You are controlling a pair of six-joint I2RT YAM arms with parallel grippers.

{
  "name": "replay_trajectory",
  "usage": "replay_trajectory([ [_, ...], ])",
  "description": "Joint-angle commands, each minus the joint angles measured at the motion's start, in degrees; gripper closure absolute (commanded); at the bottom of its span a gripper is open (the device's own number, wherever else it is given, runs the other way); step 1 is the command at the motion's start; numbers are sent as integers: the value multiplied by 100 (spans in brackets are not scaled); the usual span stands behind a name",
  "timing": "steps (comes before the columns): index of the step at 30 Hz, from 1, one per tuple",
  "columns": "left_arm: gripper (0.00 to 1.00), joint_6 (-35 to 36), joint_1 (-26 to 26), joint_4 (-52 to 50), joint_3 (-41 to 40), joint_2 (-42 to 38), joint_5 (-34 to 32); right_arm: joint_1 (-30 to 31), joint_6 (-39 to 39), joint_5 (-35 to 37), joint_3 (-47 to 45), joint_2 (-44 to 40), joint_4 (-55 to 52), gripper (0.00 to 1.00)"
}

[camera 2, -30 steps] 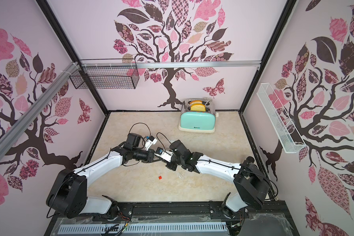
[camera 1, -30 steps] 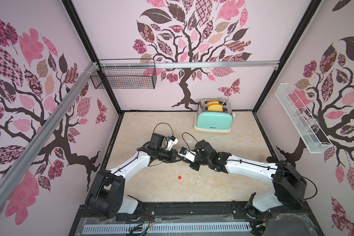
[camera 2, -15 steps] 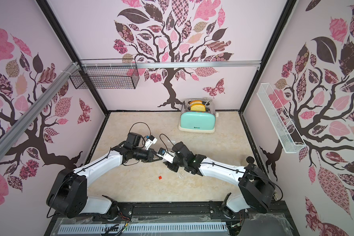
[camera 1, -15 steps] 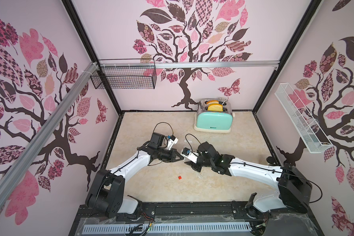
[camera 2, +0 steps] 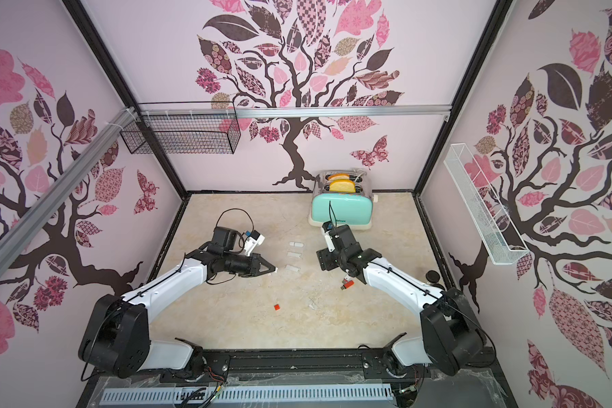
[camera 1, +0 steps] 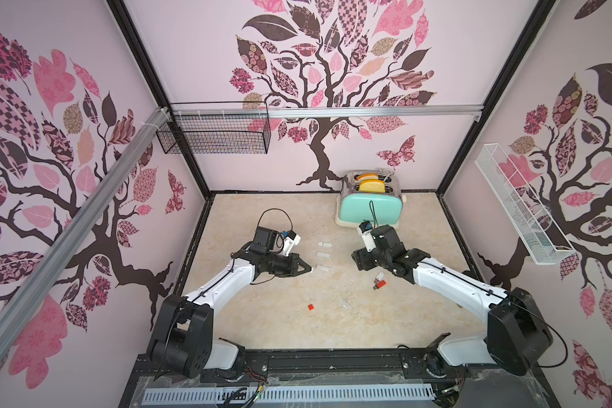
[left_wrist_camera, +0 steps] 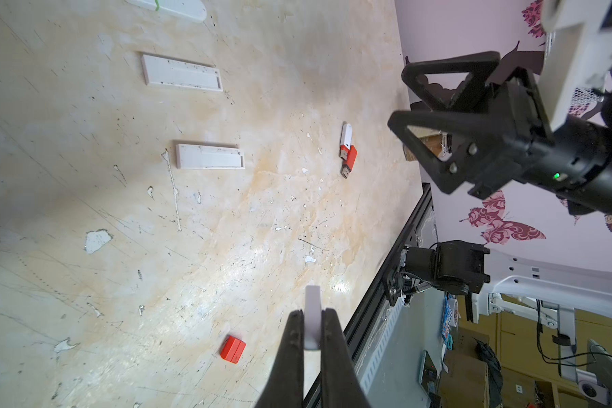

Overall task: Close the usb drive cover
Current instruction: Pick up the cover from the center of the board, then pick up the USB drive from the center of the board.

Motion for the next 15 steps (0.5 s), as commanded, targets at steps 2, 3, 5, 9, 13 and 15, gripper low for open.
replay_trajectory([
  [2, 100, 210, 77, -193, 210, -139, -97, -193, 802, 153, 276, 374, -911, 23],
  [3, 100, 202, 96, -169, 186, -160, -89, -252, 919, 233, 278, 446, -989, 23],
  [5, 100, 221, 105, -106, 142, -200, -71, -379, 1107, 258, 178, 555, -971, 24],
  [9, 100, 251, 170, -192, 177, -244, -107, -931, 1602, -239, 91, 835, -1091, 27],
  [13, 100, 286, 184, -123, 125, -263, -66, -1049, 1435, -353, 216, 1147, -991, 31],
  [15, 100, 299, 215, -210, 177, -259, -124, -1049, 1419, -302, 453, 1315, -1164, 33],
])
